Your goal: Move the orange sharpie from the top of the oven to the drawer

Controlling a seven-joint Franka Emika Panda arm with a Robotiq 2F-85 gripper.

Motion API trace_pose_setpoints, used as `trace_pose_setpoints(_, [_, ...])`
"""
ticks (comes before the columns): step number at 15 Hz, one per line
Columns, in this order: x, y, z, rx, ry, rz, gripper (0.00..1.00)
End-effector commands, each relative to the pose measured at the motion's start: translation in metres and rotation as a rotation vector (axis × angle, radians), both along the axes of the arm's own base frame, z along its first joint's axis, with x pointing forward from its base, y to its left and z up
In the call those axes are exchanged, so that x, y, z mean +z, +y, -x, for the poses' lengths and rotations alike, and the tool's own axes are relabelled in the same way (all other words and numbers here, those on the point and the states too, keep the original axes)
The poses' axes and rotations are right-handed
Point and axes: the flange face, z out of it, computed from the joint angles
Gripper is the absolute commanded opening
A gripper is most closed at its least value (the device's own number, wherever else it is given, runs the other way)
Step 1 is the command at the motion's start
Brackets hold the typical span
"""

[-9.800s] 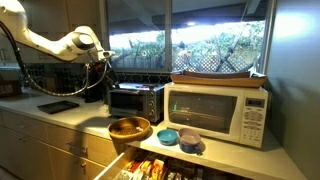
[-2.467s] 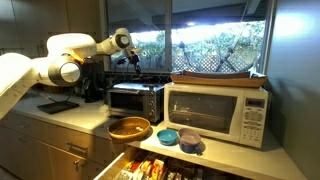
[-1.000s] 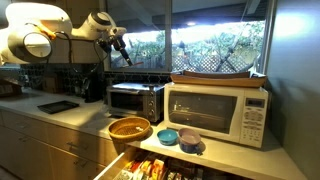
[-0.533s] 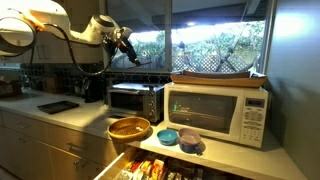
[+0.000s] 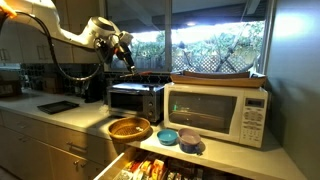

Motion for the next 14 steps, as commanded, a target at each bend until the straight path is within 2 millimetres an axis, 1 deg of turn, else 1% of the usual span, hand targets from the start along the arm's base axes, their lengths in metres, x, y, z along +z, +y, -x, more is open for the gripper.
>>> trace_pose_setpoints(1, [-0.002,-0.002,0.003,-0.006,0.005,0.000,0.10])
trace_pose_setpoints(2, [-0.002,-0.001,0.006,-0.008,0.006,0.000,0.10])
trace_pose_setpoints(3, [-0.003,0.000,0.006,-0.008,0.006,0.000,0.02])
trace_pose_setpoints(4, [-0.010,-0.001,0.009,0.009,0.012,-0.006,0.02])
trace_pose_setpoints(6, [-0.037,-0.013,0.028,0.075,0.036,-0.024,0.02])
trace_pose_setpoints(8, [-0.068,-0.031,0.044,0.056,0.077,-0.052,0.02])
trace_pose_setpoints(10, [-0.102,-0.057,0.067,-0.093,0.105,-0.019,0.02])
trace_pose_setpoints(14, [-0.172,-0.123,0.110,-0.349,0.084,0.064,0.02])
